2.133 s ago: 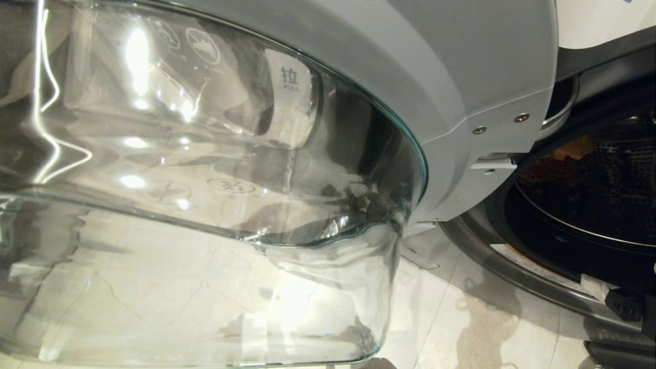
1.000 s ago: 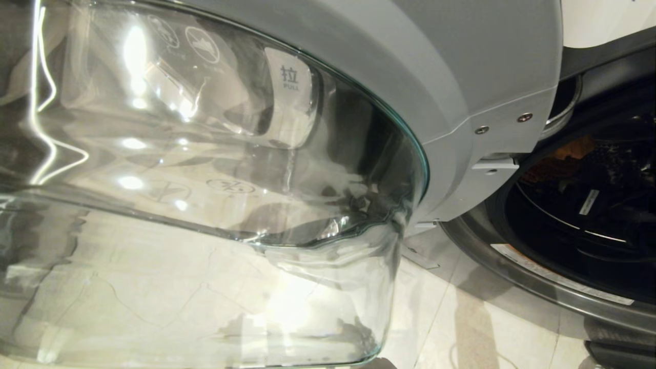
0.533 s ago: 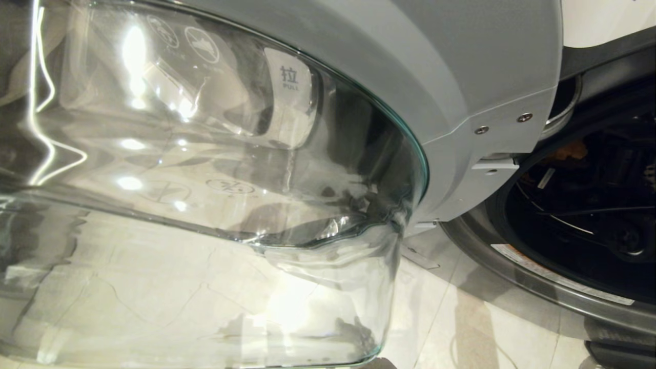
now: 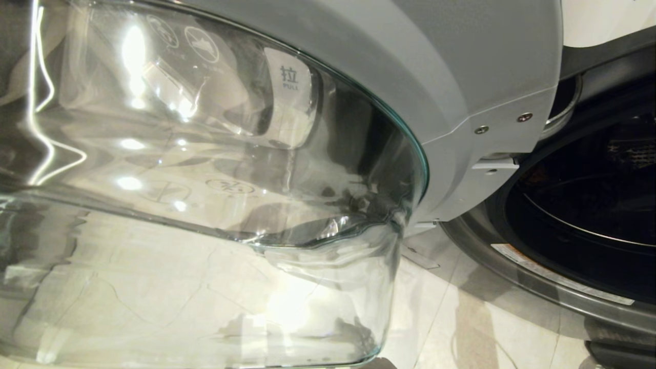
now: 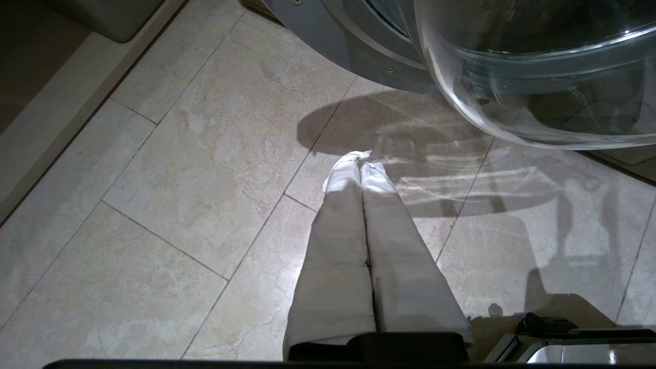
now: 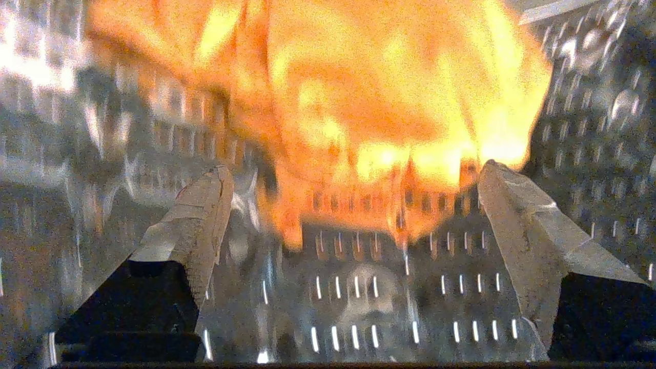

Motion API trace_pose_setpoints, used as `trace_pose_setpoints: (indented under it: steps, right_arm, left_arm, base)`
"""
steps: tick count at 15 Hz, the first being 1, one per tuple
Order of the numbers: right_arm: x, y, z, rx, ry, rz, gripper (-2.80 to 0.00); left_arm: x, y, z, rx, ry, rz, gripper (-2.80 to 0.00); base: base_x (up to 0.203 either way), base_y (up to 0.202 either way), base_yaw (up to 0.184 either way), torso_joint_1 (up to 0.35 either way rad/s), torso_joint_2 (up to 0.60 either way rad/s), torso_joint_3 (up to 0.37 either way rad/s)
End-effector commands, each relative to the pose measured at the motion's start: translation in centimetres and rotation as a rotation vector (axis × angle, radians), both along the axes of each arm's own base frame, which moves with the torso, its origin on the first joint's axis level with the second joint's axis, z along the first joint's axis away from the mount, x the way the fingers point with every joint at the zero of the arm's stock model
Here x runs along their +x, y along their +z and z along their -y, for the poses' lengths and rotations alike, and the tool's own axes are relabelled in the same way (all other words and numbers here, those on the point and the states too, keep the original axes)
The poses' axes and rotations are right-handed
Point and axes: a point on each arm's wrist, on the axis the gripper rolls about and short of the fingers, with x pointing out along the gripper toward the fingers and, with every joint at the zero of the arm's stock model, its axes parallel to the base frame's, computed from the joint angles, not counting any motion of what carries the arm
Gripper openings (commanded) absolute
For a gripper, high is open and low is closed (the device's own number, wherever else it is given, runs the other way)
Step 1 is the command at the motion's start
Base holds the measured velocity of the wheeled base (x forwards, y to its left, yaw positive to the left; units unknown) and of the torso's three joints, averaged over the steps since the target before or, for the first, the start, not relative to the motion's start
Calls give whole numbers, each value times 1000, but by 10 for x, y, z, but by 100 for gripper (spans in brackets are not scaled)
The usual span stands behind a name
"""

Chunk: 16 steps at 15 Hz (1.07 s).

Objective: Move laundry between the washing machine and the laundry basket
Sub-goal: Pick a cloth and place it into the basket

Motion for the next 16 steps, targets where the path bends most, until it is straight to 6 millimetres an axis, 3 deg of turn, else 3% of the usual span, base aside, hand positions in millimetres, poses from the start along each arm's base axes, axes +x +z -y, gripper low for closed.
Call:
trace_pose_setpoints:
  steps: [1,3,4,6,7,11,16]
  right_arm:
    - [18,20,6,11,-25,24,0]
    - [38,27,14,59,-47,30,0]
    - [45,17,21,106,-62,-22,0]
    - [61,-26,32,222,-90,-81,0]
    - [61,-33,41,278,-117,-65,0]
    - [55,-38,69,426,-177,38,0]
    - [55,-37,70,431,-182,45,0]
  left_arm:
    - [3,-11,0,3,-6,-41,-280]
    - [3,-11,0,-5,-4,-41,-280]
    - [3,-11,0,13,0,-43,-280]
    - [3,-11,0,5,1,-43,-280]
    - [3,-11,0,11,-1,-43,-280]
    - [3,-11,0,10,-1,-43,-280]
    - [3,-11,0,15,0,-43,-280]
  base:
    - [0,0,0,0,0,0]
    - [0,0,0,0,0,0]
    - [0,0,0,0,0,0]
    - [0,0,0,0,0,0]
    - [0,0,0,0,0,0]
    - [0,0,0,0,0,0]
    - [0,0,0,0,0,0]
